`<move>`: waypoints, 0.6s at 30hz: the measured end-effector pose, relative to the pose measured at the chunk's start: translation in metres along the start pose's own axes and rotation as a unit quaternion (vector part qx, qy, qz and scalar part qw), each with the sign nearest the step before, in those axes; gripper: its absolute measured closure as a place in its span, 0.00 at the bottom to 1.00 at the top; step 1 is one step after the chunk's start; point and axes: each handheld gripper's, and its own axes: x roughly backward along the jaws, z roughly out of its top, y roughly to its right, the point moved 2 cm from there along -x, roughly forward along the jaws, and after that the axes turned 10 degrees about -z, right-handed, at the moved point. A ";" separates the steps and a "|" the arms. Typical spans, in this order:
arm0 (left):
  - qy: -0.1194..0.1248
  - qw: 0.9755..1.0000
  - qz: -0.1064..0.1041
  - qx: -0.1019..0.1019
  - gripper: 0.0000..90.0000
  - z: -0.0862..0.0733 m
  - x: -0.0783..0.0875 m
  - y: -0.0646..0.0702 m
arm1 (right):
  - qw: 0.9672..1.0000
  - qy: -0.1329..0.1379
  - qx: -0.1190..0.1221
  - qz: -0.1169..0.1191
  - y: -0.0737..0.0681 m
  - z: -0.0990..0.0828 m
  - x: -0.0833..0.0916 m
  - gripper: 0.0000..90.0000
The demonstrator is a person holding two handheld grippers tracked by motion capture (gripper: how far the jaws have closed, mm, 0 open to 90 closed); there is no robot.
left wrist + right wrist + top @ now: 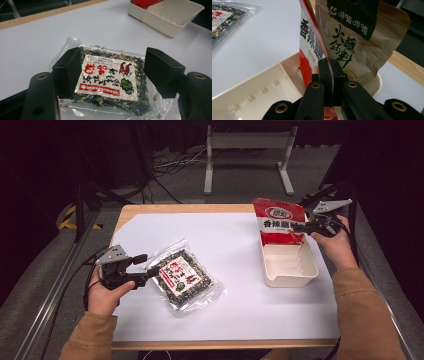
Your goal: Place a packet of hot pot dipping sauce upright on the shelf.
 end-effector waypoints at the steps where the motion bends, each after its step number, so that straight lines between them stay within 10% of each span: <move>1: 0.000 1.000 0.000 0.000 0.35 0.000 0.000 0.000 | 1.000 -0.003 0.003 -0.005 -0.001 0.000 -0.001 1.00; 18: -0.001 1.000 -0.001 0.006 0.35 -0.001 -0.002 0.000 | 0.998 -0.040 -0.044 -0.009 -0.001 -0.019 -0.009 1.00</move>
